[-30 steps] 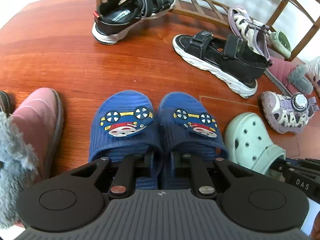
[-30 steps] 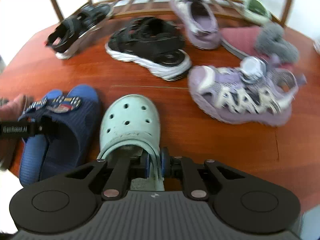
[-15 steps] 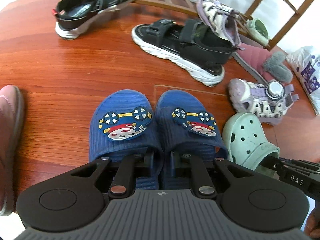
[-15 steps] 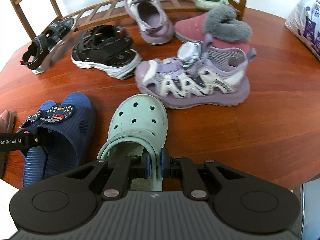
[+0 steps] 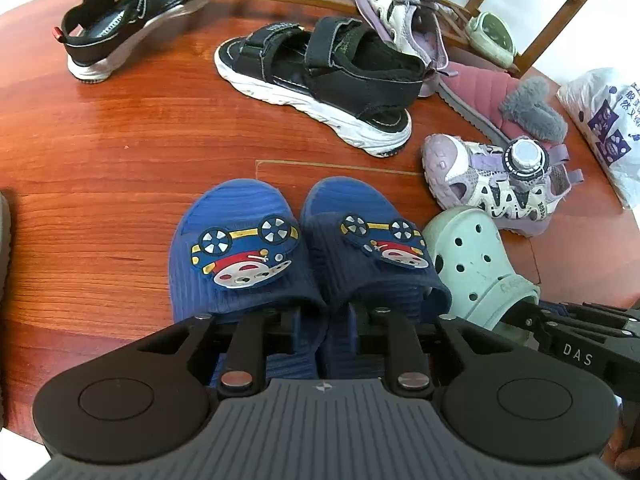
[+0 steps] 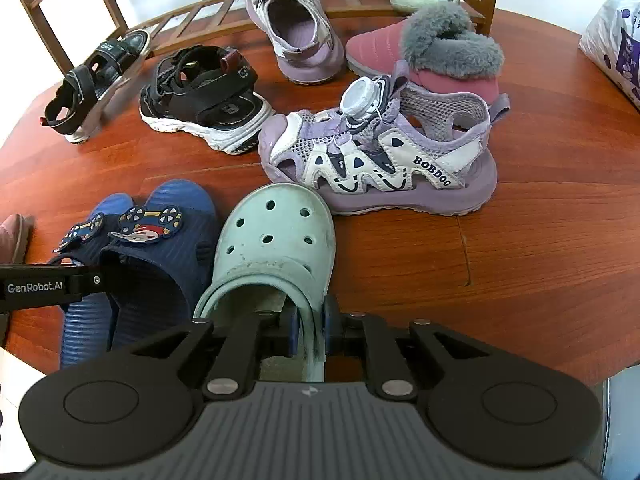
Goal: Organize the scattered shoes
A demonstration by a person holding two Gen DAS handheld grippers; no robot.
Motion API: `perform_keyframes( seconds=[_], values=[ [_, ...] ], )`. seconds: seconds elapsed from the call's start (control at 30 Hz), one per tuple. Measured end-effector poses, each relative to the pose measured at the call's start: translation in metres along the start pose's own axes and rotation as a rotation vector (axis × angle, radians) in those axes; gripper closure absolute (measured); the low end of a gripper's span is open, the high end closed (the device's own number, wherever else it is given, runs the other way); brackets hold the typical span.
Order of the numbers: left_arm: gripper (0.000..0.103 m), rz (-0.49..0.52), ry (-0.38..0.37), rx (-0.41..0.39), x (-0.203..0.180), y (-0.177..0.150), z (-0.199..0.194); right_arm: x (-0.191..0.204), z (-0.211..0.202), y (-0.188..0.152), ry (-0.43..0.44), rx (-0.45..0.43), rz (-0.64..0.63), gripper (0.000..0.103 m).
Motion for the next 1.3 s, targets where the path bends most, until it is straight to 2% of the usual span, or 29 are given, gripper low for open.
perform_keyframes(
  seconds=[0.03, 0.07, 0.13, 0.2, 0.27, 0.33, 0.4, 0.57, 0.63, 0.87, 0.93, 1.1, 1.3],
  values=[
    [0.058, 0.008, 0.0, 0.004, -0.001, 0.0, 0.0, 0.0, 0.0, 0.001, 0.002, 0.001, -0.005, 0.084],
    [0.054, 0.02, 0.002, 0.008, -0.001, 0.0, -0.001, 0.001, -0.002, 0.003, 0.001, -0.004, -0.018, 0.083],
    [0.048, 0.046, 0.008, 0.015, -0.002, -0.001, -0.004, 0.003, -0.004, 0.005, 0.0, -0.01, -0.036, 0.076],
    [0.045, 0.074, 0.017, 0.011, -0.002, -0.001, -0.01, 0.004, -0.008, 0.007, 0.002, -0.005, -0.055, 0.075],
    [0.044, 0.095, 0.014, 0.017, -0.001, -0.001, -0.016, 0.006, -0.016, 0.008, 0.014, -0.001, -0.073, 0.074],
    [0.043, 0.096, 0.007, 0.027, 0.001, 0.0, -0.022, 0.006, -0.022, 0.009, 0.016, -0.001, -0.095, 0.066],
    [0.043, 0.085, -0.008, 0.032, 0.003, 0.001, -0.028, 0.005, -0.029, 0.009, 0.014, -0.003, -0.118, 0.063],
    [0.04, 0.065, -0.027, 0.032, 0.004, 0.002, -0.043, -0.005, -0.05, 0.024, 0.006, -0.048, -0.157, 0.056],
    [0.038, 0.063, -0.025, 0.018, 0.003, 0.004, -0.048, -0.008, -0.055, 0.032, 0.01, -0.056, -0.177, 0.044],
    [0.033, 0.053, -0.017, -0.031, -0.004, 0.017, -0.06, -0.004, -0.055, 0.067, 0.034, -0.086, -0.298, 0.024],
    [0.032, 0.047, -0.004, -0.042, -0.004, 0.02, -0.062, 0.001, -0.051, 0.078, 0.052, -0.085, -0.343, 0.016],
    [0.032, 0.02, 0.036, -0.059, 0.0, 0.023, -0.065, 0.017, -0.038, 0.109, 0.115, -0.075, -0.45, 0.015],
    [0.03, 0.002, 0.092, -0.079, 0.006, 0.022, -0.071, 0.033, -0.019, 0.136, 0.152, -0.06, -0.549, 0.007]
  ],
)
Point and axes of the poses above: each gripper's, at about its wrist camera, not at the fingertips, and z roughly the way its jaws point, x to its left, y to its top, the point moved 9 cm from there along z, roughly the way its jaws point, and after that the axes turned 7 degrees about -z, right-handed, at the moved point
